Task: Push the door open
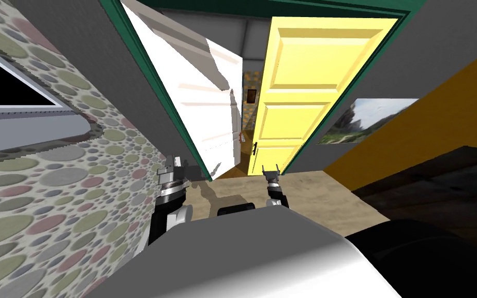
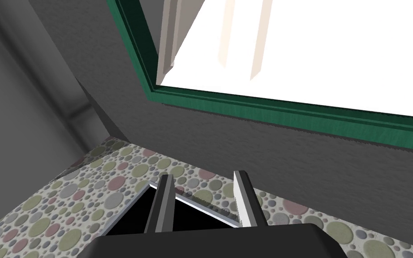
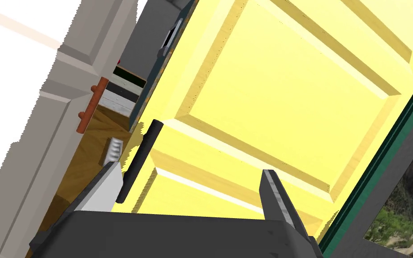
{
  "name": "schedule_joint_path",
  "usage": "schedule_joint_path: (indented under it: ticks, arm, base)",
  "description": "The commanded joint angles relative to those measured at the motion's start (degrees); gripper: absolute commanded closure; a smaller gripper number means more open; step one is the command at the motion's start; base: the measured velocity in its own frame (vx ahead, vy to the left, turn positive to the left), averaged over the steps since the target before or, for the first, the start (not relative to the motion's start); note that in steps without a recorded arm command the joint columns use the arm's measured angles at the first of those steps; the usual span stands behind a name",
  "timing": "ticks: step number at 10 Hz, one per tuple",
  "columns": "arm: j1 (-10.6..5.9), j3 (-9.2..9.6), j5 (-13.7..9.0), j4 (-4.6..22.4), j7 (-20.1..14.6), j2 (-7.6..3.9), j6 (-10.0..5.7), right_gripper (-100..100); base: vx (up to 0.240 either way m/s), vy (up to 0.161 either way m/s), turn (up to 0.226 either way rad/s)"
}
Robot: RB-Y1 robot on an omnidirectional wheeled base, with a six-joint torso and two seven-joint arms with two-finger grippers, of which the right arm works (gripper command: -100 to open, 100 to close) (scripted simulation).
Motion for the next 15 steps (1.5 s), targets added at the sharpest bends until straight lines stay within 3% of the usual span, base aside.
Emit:
schedule_joint_path:
  ticks: [1,10,11,15]
  arm:
    - [-0.57,0.46,-1.79,2.47,-2.22,-0.83,-1.05,-100]
    - [-2.44,4.10,-10.26,14.74,-12.38,-3.92,-6.64,-100]
    - [-2.81,4.81,-11.94,17.17,-14.38,-4.51,-7.75,-100]
    - [-3.51,6.17,-15.10,21.74,-18.17,-5.61,-9.84,-100]
  base:
    - [0.088,-0.050,0.183]
    - [0.076,-0.061,0.168]
    - [0.106,-0.077,0.276]
    - [0.080,-0.078,0.148]
